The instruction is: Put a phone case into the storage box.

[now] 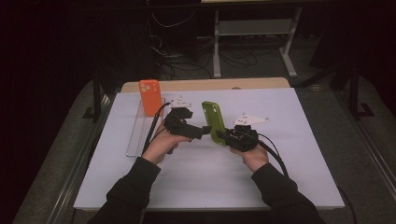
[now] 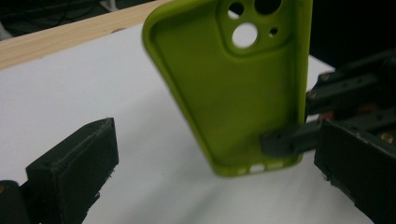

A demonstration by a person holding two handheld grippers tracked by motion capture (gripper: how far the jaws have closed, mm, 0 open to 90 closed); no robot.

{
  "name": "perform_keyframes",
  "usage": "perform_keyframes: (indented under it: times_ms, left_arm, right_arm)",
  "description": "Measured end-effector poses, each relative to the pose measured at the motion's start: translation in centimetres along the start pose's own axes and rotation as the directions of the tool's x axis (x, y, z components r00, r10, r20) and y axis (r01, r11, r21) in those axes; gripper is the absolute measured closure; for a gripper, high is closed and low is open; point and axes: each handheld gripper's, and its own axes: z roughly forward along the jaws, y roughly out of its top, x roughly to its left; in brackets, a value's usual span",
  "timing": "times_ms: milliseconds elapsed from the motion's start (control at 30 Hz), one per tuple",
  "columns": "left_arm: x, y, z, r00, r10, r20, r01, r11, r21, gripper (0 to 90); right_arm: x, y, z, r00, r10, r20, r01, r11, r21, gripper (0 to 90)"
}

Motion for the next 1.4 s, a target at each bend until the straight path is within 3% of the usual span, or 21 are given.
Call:
perform_keyframes:
  times_ms: [533,733,900,1000,1067,1333,1400]
  left_arm:
    - [-0.1,0.4,1.3,0.9990,-0.020,0.041,0.022,0.9982,-0.055,0.0]
    - [-0.1,0.4,1.6,0.9977,-0.045,0.052,0.048,0.9961,-0.074,0.0]
    - [-0.2,0.5,1.5,0.9985,-0.040,0.038,0.043,0.9949,-0.092,0.2]
    - [-0.2,0.6,1.4,0.9983,-0.048,0.033,0.051,0.9925,-0.111,4.0]
    - [-0.1,0.6,1.3,0.9992,-0.032,0.024,0.035,0.9925,-0.117,6.7]
    - [-0.3,0.5,1.3,0.9983,-0.053,0.024,0.056,0.9911,-0.121,10.1]
    - [-0.2,0.6,1.4,0.9991,-0.033,0.025,0.036,0.9930,-0.113,10.8]
  right_arm:
    - [1.6,0.3,0.4,0.9988,-0.018,-0.046,0.017,0.9998,-0.013,75.5]
    - [2.2,0.3,0.5,0.9978,-0.023,-0.062,0.023,0.9997,-0.012,75.5]
    - [2.3,0.3,0.6,0.9978,-0.032,-0.059,0.031,0.9994,-0.013,75.5]
    - [2.3,0.3,0.6,0.9976,-0.040,-0.056,0.040,0.9991,-0.012,75.5]
    - [2.4,0.3,0.6,0.9976,-0.041,-0.056,0.040,0.9991,-0.011,75.5]
    - [2.5,0.2,0.7,0.9978,-0.046,-0.048,0.046,0.9989,-0.003,75.4]
    - [2.5,0.1,0.7,0.9976,-0.052,-0.044,0.052,0.9986,-0.006,75.0]
